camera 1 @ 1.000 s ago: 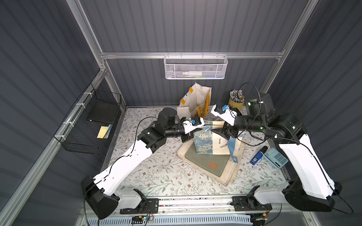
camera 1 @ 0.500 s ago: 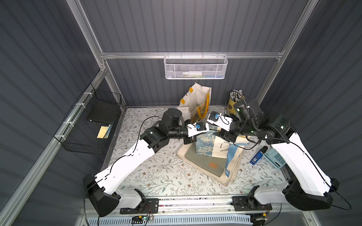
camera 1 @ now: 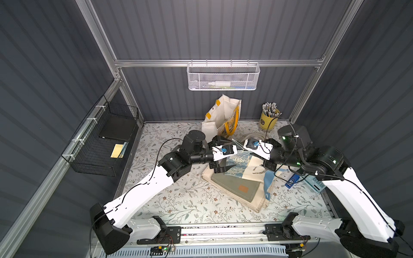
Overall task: Put away the canvas bag
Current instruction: Press the canvas bag.
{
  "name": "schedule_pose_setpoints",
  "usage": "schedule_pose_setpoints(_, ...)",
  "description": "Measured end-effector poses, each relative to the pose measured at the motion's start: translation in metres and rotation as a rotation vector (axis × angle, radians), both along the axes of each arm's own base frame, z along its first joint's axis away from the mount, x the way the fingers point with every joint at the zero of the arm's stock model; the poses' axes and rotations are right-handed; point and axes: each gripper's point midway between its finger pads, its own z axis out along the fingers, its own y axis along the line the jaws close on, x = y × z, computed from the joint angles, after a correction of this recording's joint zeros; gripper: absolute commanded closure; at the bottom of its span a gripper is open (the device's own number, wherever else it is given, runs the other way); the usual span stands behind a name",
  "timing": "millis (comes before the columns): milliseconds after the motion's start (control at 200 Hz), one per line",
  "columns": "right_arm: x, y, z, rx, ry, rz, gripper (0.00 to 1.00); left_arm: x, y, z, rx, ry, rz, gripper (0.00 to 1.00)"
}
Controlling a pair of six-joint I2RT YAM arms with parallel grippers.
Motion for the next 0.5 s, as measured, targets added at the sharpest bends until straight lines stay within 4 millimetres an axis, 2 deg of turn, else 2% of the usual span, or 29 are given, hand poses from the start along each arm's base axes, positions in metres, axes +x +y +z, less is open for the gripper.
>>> schedule_pose_setpoints(130, -0.005, 0.002, 0.005, 0.016, -0.012, 0.031, 1.00, 0.010, 0.003, -0.001, -0.014, 0.003, 0.047, 0.01)
schedule_pose_setpoints(330, -0.005, 0.009, 0.007, 0.033, -0.030, 0.072, 1.00, 0.036, 0.013, 0.013, -0.108, 0.028, 0.086, 0.01)
schedule_pose_setpoints(445, -0.002, 0.012, 0.015, 0.055, -0.065, 0.078, 1.00, 0.042, 0.014, 0.016, -0.151, 0.083, 0.032, 0.22)
schedule_pose_setpoints(500, 0.000, 0.012, 0.018, 0.065, -0.082, 0.078, 1.00, 0.041, 0.009, 0.018, -0.157, 0.117, -0.023, 0.25)
